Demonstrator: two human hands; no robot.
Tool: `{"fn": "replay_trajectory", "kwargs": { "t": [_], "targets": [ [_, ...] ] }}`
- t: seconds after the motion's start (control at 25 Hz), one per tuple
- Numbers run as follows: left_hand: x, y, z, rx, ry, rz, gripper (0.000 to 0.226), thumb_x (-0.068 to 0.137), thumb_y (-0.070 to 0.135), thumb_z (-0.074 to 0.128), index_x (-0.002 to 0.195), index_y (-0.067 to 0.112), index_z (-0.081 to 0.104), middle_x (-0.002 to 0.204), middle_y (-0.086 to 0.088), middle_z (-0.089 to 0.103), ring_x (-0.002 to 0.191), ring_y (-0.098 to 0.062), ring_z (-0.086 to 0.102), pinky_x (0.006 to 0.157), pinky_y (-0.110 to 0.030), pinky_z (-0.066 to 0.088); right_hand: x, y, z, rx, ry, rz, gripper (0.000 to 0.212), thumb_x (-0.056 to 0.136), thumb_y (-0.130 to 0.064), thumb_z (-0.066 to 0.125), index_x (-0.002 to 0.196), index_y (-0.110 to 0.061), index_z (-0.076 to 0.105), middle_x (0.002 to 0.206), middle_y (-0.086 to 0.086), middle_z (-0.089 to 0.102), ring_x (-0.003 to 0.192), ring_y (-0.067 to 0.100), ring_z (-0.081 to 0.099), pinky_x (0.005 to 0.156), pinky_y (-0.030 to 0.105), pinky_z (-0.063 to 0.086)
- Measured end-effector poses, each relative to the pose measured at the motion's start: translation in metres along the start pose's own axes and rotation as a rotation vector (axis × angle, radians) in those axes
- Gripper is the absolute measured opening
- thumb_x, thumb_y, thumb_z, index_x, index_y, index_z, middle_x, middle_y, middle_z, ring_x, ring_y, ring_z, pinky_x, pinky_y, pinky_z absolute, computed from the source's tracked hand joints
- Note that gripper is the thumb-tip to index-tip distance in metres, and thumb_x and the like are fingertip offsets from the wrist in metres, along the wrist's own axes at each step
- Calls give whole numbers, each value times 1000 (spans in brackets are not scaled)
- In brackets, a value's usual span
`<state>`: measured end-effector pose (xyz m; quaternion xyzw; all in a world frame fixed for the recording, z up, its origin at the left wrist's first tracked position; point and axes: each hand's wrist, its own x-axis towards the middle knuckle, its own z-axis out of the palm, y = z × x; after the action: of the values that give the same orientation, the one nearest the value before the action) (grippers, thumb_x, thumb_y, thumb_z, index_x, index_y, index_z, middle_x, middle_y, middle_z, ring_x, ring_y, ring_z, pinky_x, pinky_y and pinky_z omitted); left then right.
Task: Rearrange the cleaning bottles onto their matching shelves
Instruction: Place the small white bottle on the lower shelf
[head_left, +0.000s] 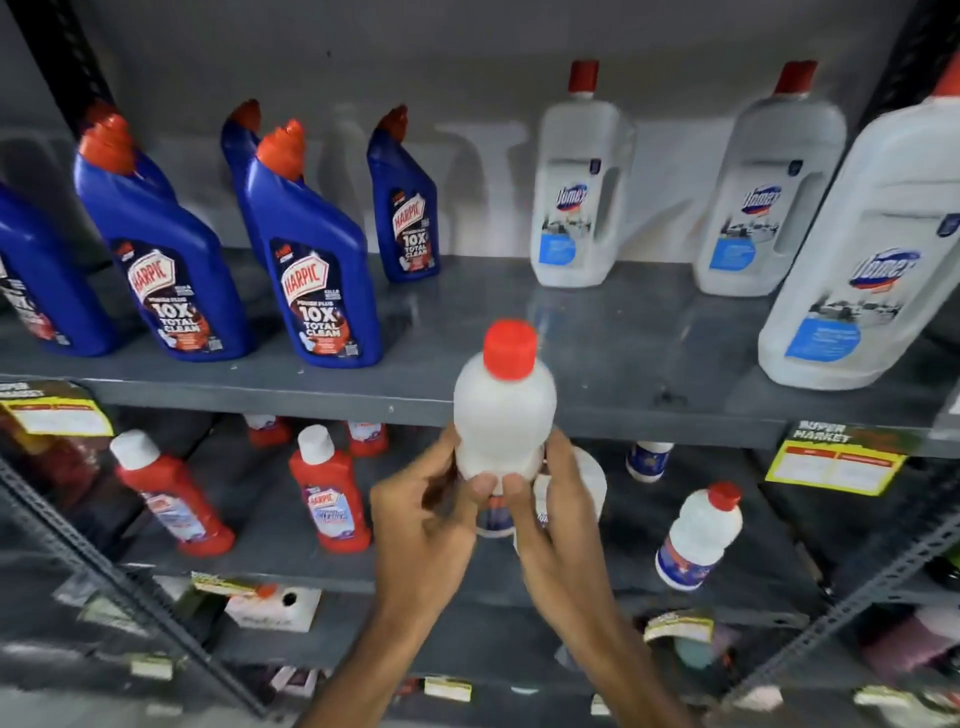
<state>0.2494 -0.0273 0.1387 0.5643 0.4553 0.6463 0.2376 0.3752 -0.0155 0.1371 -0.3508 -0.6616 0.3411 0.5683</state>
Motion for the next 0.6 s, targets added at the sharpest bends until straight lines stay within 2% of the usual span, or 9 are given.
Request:
{"fn": "replay_trajectory", "kwargs": {
  "t": [0.12, 0.2, 0.24, 0.28, 0.36, 0.4, 0.48, 0.6],
  "targets": [
    [-21, -58, -5, 7, -39, -142, 39, 84, 20, 72, 123, 23, 69, 101, 4, 80, 84, -13, 75, 69, -24, 60, -22, 61, 20, 6, -77, 149, 44, 101, -22, 53, 135, -46, 39, 135, -19, 56, 126, -9, 52, 99, 4, 40],
    [-26, -96, -3, 19, -50, -239, 39, 81, 12, 72, 113, 34, 73, 98, 7, 80, 84, -10, 75, 68, -23, 60, -28, 108, 31, -77, -109, 217, 45, 101, -16, 53, 132, -46, 38, 132, -23, 53, 122, -15, 50, 97, 0, 39],
    [-27, -115, -1, 37, -50, -280, 41, 77, 10, 70, 106, 38, 74, 94, 10, 80, 83, -8, 74, 68, -23, 59, -29, 129, 36, -119, -120, 250, 45, 100, -14, 55, 130, -43, 39, 128, -23, 53, 119, -11, 53, 97, 2, 41],
    [-27, -133, 1, 59, -58, -314, 40, 74, 10, 68, 98, 41, 75, 89, 12, 80, 80, -6, 73, 68, -24, 59, -29, 149, 41, -158, -126, 291, 43, 99, -12, 56, 129, -39, 41, 124, -19, 55, 115, -4, 55, 99, 9, 45],
    [-23, -166, 4, 99, -89, -360, 40, 71, 7, 68, 88, 43, 75, 79, 16, 79, 75, -4, 69, 66, -25, 58, -28, 186, 48, -246, -121, 364, 37, 98, -13, 60, 131, -24, 45, 120, -6, 57, 110, 8, 55, 105, 32, 50],
    [-20, -181, 6, 112, -105, -384, 43, 72, 1, 69, 88, 41, 74, 78, 16, 79, 74, -4, 69, 66, -26, 58, -26, 199, 51, -283, -118, 389, 35, 98, -15, 61, 130, -17, 47, 120, -3, 57, 110, 12, 55, 106, 37, 51],
    [-14, -202, 9, 122, -114, -435, 52, 73, -13, 68, 93, 35, 74, 82, 11, 79, 80, -9, 71, 69, -28, 59, -21, 218, 55, -316, -115, 421, 30, 97, -16, 61, 125, -13, 49, 118, 4, 60, 110, 18, 57, 104, 41, 52],
    [-14, -224, 14, 107, -104, -471, 62, 72, -20, 64, 95, 38, 70, 90, 4, 77, 88, -20, 72, 74, -23, 61, -18, 232, 60, -286, -81, 477, 29, 94, -10, 63, 110, -28, 48, 111, 1, 59, 106, 20, 59, 99, 36, 56]
  ]
}}
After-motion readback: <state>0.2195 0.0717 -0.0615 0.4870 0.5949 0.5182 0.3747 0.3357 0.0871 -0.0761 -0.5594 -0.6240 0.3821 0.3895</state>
